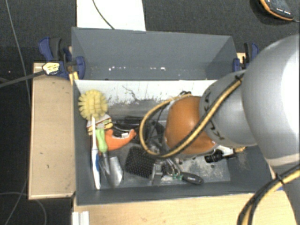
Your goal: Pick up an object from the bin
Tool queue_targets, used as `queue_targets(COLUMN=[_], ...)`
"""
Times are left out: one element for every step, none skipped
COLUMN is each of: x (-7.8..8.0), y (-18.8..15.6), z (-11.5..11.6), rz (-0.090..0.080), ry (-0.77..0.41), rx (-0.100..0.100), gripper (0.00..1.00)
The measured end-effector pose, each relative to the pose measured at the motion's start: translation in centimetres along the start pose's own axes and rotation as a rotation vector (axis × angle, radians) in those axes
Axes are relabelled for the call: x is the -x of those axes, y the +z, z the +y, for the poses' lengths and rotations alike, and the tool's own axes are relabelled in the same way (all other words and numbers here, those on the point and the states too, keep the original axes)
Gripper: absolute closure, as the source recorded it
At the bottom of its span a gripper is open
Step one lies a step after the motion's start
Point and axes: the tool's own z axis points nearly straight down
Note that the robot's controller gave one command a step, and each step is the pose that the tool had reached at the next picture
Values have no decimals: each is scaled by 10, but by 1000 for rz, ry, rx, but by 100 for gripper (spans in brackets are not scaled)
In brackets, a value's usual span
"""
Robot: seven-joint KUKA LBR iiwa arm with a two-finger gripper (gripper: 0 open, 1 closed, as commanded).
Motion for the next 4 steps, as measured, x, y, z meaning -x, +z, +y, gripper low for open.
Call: queue_targets(x=[0, 0, -2, -2], y=[-3, -8, -18, -34], z=[0, 1, 0, 0], rz=[-1, -1, 6, 5], ry=[0, 0, 0, 0], rx=[1, 1, -1, -1], gripper=[100, 100, 100, 100])
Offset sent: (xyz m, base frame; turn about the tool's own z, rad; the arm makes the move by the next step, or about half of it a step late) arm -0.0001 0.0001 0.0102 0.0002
